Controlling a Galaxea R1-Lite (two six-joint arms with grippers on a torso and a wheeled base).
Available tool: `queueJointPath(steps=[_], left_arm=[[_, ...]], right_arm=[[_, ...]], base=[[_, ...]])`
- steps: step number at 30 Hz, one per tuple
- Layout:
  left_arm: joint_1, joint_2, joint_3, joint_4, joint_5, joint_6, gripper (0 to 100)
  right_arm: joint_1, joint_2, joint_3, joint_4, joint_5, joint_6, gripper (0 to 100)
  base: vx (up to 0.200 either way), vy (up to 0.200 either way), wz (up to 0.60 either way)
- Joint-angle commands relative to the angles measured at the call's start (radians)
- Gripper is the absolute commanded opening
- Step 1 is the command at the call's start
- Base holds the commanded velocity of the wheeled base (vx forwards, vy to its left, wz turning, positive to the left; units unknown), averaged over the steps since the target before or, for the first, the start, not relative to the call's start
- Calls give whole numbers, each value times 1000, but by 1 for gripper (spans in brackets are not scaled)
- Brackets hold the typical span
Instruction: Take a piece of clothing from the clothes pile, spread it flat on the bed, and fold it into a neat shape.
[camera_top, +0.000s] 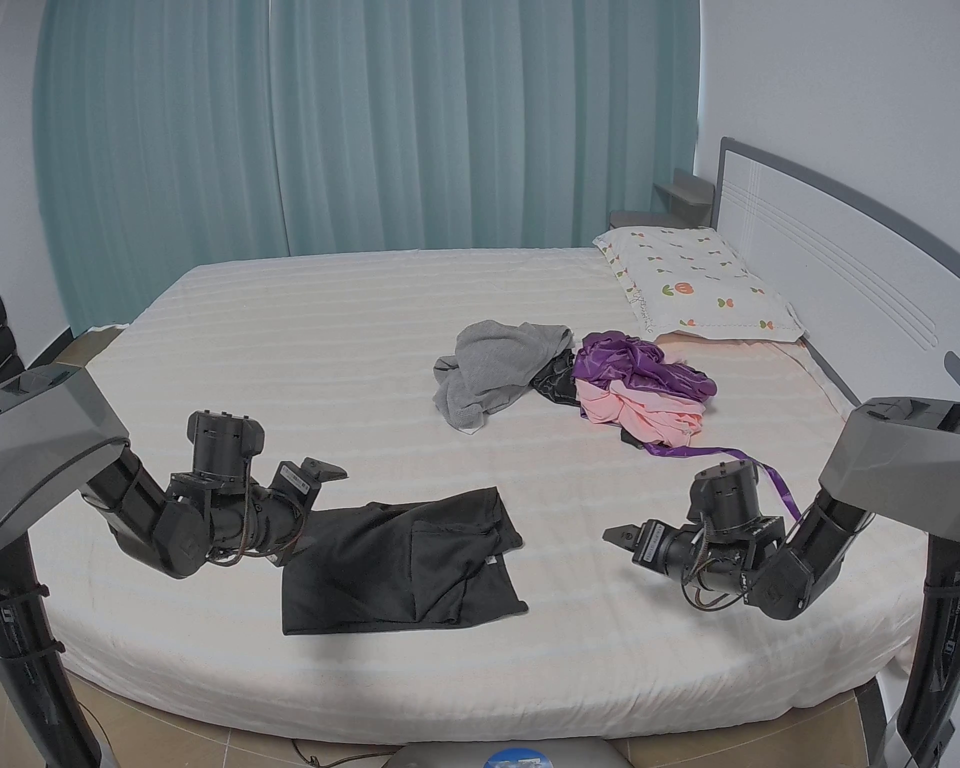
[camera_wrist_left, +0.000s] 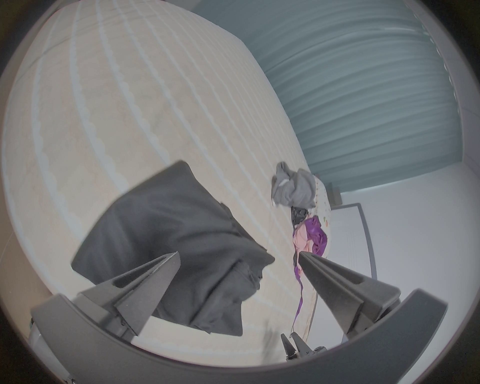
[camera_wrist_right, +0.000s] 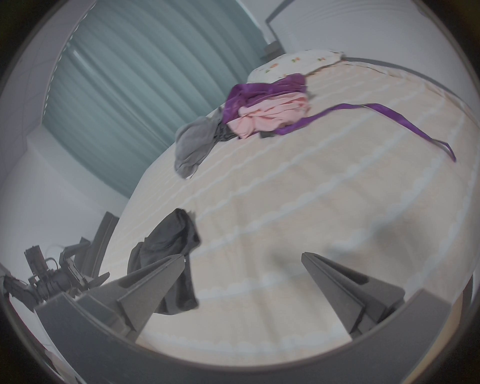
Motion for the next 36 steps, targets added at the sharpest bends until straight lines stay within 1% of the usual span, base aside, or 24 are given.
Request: queueJointPath(steps=[1, 5, 9, 11, 12, 13, 14, 18, 21, 25, 28, 33, 34, 35, 36], left_arm=[[55, 52, 74, -85, -22, -8, 100], [55, 57, 92, -108, -21, -7, 100], [55, 57, 95, -108, -22, -7, 100], [55, 57, 95, -108, -22, -7, 100], [55, 59, 95, -108, -22, -7, 100], [55, 59, 95, -108, -22, -7, 100], [55, 60, 95, -108, -21, -5, 100], [53, 60, 95, -108, -21, -2, 100], [53, 60, 95, -108, -21, -2, 100], [53, 60, 95, -108, -21, -2, 100], [52, 63, 94, -108, -19, 1, 100], [50, 66, 94, -108, -16, 3, 100], [50, 66, 94, -108, -16, 3, 100], [50, 66, 94, -108, -16, 3, 100], [50, 66, 94, -108, -16, 3, 100]], right_arm=[[81, -15, -116, 101, -28, -45, 100], [121, 20, -213, 196, -33, -47, 100], [144, 68, -298, 266, -60, -54, 100], [144, 71, -306, 272, -62, -59, 100], [144, 80, -341, 308, -64, -93, 100], [144, 80, -341, 308, -64, -93, 100], [144, 94, -369, 337, -65, -111, 100], [138, 112, -423, 400, -73, -122, 100], [137, 134, -449, 407, -74, -126, 100], [124, 149, -472, 412, -77, -169, 100], [103, 163, -498, 446, -123, -218, 100], [91, 172, -512, 496, -175, -258, 100], [91, 172, -512, 496, -175, -258, 100], [85, 175, -510, 513, -209, -274, 100], [81, 177, -510, 522, -222, -283, 100]], base=[[0, 200, 0], [0, 200, 0], [0, 200, 0], [0, 200, 0], [0, 200, 0], [0, 200, 0], [0, 200, 0], [0, 200, 0], [0, 200, 0], [0, 200, 0], [0, 200, 0], [0, 0, 0], [0, 0, 0], [0, 0, 0], [0, 0, 0]])
